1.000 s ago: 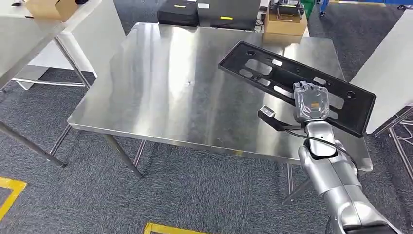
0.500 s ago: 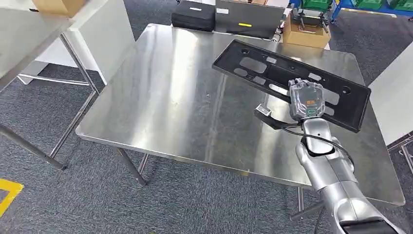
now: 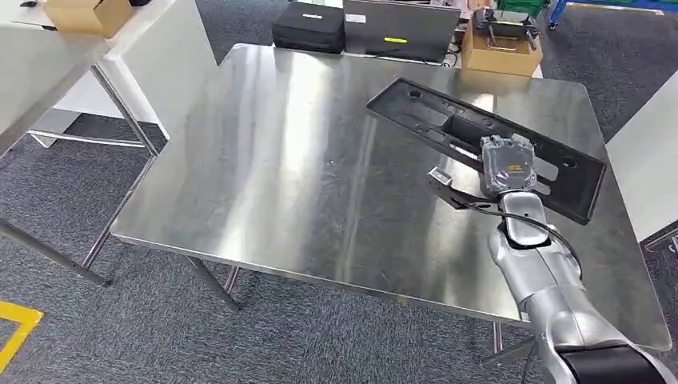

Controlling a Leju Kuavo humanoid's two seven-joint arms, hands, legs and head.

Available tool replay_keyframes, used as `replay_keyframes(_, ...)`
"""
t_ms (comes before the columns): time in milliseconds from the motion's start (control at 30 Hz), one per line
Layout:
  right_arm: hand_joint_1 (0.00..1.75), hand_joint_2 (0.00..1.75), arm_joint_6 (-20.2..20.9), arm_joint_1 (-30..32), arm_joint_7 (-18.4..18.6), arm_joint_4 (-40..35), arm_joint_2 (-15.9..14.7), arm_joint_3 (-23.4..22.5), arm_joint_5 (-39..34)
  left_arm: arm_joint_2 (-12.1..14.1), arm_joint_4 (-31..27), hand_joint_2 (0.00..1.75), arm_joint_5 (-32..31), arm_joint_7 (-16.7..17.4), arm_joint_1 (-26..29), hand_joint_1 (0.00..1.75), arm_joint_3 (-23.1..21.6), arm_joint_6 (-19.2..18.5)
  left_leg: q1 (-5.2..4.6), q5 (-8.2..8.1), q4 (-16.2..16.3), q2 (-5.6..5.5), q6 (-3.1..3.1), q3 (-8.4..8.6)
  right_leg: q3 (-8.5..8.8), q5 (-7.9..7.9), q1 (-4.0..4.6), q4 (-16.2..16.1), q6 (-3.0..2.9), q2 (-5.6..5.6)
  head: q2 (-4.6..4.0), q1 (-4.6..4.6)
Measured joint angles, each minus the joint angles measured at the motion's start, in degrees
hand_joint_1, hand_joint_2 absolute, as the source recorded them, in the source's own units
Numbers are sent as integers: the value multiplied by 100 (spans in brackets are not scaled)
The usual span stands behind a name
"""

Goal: Take the parts from the cabinet and place them on the table.

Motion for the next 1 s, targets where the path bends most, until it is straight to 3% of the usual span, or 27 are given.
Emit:
replay_keyframes(367, 175, 175, 129, -298, -168, 797, 421, -83, -21, -81, 0, 175, 120, -79, 5, 0, 144, 105, 2, 25, -3, 23, -44, 9, 1, 17, 7, 5, -25, 14, 0, 4)
replay_keyframes(567, 175, 175, 129, -314, -170, 821, 448, -85, -39, -81, 0, 175, 120, -83, 9, 0, 153, 105, 2, 25, -3, 24, -44, 8, 2, 17, 7, 5, -25, 14, 0, 2)
replay_keyframes(667, 175, 175, 155, -436, -129, 1036, 796, -127, -13, -94, 0, 175, 212, -142, 28, 0, 251, 105, -2, 25, -1, 26, -45, 12, 2, 17, -2, 5, -24, 15, 0, 2)
replay_keyframes(733, 175, 175, 155, -442, -129, 1071, 852, -127, -13, -94, 0, 175, 212, -151, 36, 0, 258, 94, -4, 24, -1, 24, -45, 12, 2, 17, -3, 4, -24, 14, 0, 2)
replay_keyframes(767, 0, 0, 155, -446, -129, 1088, 870, -127, -13, -94, 0, 175, 212, -157, 42, 0, 260, 76, -4, 24, -1, 22, -45, 11, 2, 17, -4, 4, -24, 14, 0, 2)
replay_keyframes(1000, 0, 0, 277, -519, -98, 1136, 911, -183, -20, -81, 0, 175, 125, 11, 65, 0, 271, -11, -11, 21, -1, 26, -47, 11, 3, 17, -8, 4, -24, 15, 0, 4)
